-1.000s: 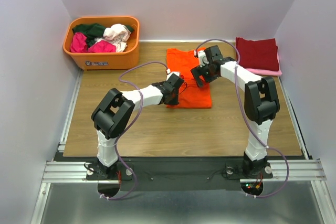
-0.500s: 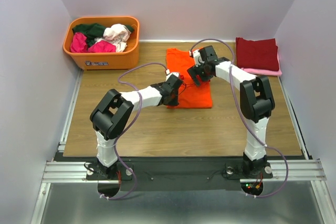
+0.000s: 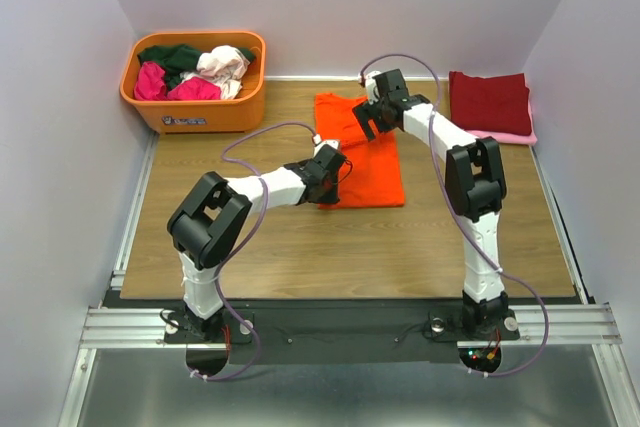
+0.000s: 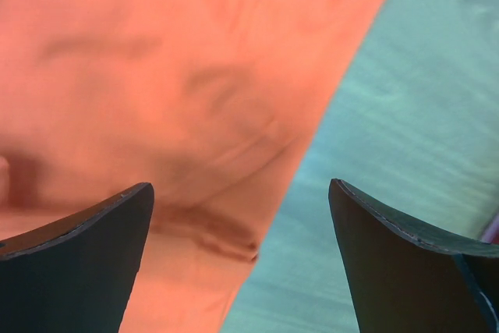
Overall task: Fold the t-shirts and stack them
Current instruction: Fold the tshirt
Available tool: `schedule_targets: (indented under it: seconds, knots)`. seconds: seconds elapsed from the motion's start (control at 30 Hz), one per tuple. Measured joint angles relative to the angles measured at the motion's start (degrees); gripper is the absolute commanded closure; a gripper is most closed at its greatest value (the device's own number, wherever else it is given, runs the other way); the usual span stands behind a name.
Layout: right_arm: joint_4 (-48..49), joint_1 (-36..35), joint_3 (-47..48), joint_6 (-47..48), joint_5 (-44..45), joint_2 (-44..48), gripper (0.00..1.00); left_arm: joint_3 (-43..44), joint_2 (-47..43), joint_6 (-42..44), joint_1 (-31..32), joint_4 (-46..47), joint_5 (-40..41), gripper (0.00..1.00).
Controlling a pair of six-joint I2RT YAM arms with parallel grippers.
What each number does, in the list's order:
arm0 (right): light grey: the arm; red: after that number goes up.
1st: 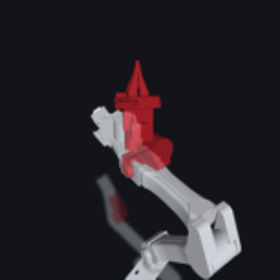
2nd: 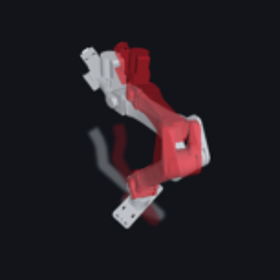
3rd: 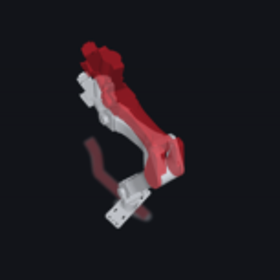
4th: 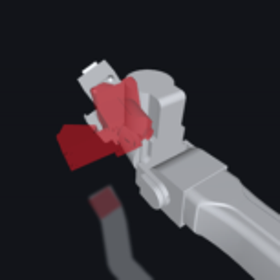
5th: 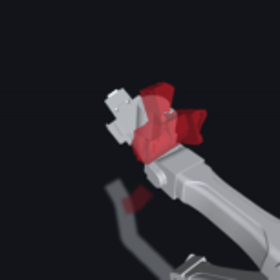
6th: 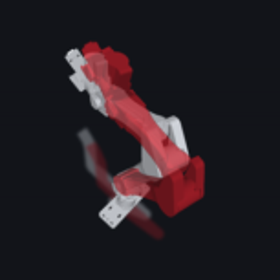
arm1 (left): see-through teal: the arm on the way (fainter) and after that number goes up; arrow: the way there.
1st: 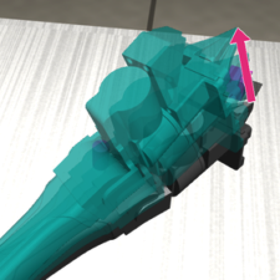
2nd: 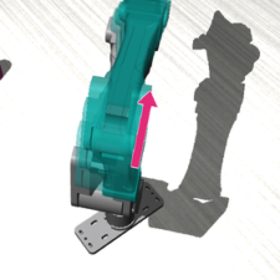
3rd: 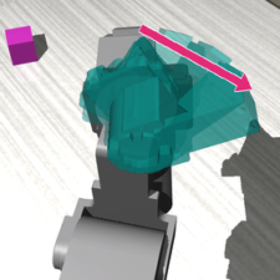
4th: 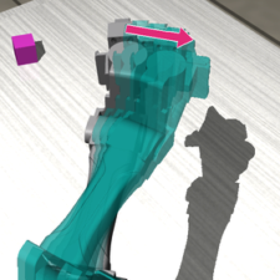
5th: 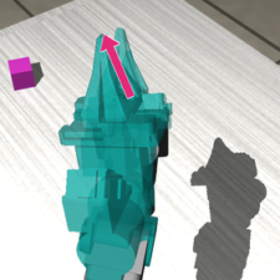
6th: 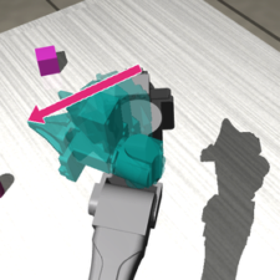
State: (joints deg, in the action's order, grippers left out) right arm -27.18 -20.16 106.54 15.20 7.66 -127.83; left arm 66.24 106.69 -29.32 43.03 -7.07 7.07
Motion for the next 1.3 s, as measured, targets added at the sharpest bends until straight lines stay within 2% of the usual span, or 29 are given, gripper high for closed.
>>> schedule_targets:
  seconds: [0.13, 0.23, 0.4, 0.43, 0.5, 0.53, 0.57, 0.67, 0.73, 0.77, 0.97, 1.17, 1.3]
  knots:
    - [1.11, 1.16, 3.10, -2.69, 1.27, -0.87, 0.01, -0.74, -0.63, -0.24, 0.02, 0.04, -0.31, 0.69]
    - [1.90, 1.90, 2.03, -4.46, -1.90, 0.09, 0.01, -1.31, -1.16, -0.42, 0.04, -0.11, -0.42, 0.68]
    - [1.86, 2.23, -7.52, -9.38, -5.29, 7.23, 0.02, -1.77, -2.73, -0.98, 0.09, -2.25, 0.02, 0.53]
    - [1.79, 2.19, -10.23, -11.23, -6.51, 10.08, 0.02, -1.77, -3.74, -1.03, 0.11, -3.13, 0.31, 0.48]
    - [1.62, 2.19, -13.66, -14.40, -8.68, 14.47, 0.03, -1.77, -5.95, -1.25, 0.11, -4.44, 0.68, 0.45]
    - [1.60, 2.19, -15.30, -16.09, -10.05, 16.96, 0.04, -1.77, -7.34, -1.27, 0.11, -4.76, 0.76, 0.45]
    - [2.40, 2.19, -17.84, -18.45, -11.80, 20.22, 0.17, -1.77, -8.46, -1.33, 0.11, -4.87, 0.81, 0.45]
    - [3.13, 2.21, -24.92, -23.43, -15.13, 29.31, 0.60, -1.77, -12.76, -1.64, 0.11, -4.85, 0.92, 0.52]
    - [3.30, 2.21, -29.18, -25.81, -17.00, 34.14, 0.64, -1.77, -14.01, -1.73, 0.11, -4.68, 0.83, 0.61]
    - [4.15, 2.21, -31.41, -27.36, -17.86, 35.85, 0.70, -1.77, -14.21, -1.77, 0.13, -4.57, 0.63, 0.65]
    - [7.15, 2.23, -47.84, -32.20, -22.34, 40.15, 0.77, -1.95, -10.78, -1.75, 0.11, -4.28, 0.02, 0.87]
    - [10.43, 3.04, -56.70, -34.40, -24.94, 40.15, 0.80, -4.92, -6.25, -1.68, -0.44, -3.19, 0.09, 0.91]
    - [14.64, 6.08, -61.22, -35.47, -25.88, 39.28, 0.80, -5.79, -4.74, -2.38, -1.46, -1.33, -0.31, 0.94]
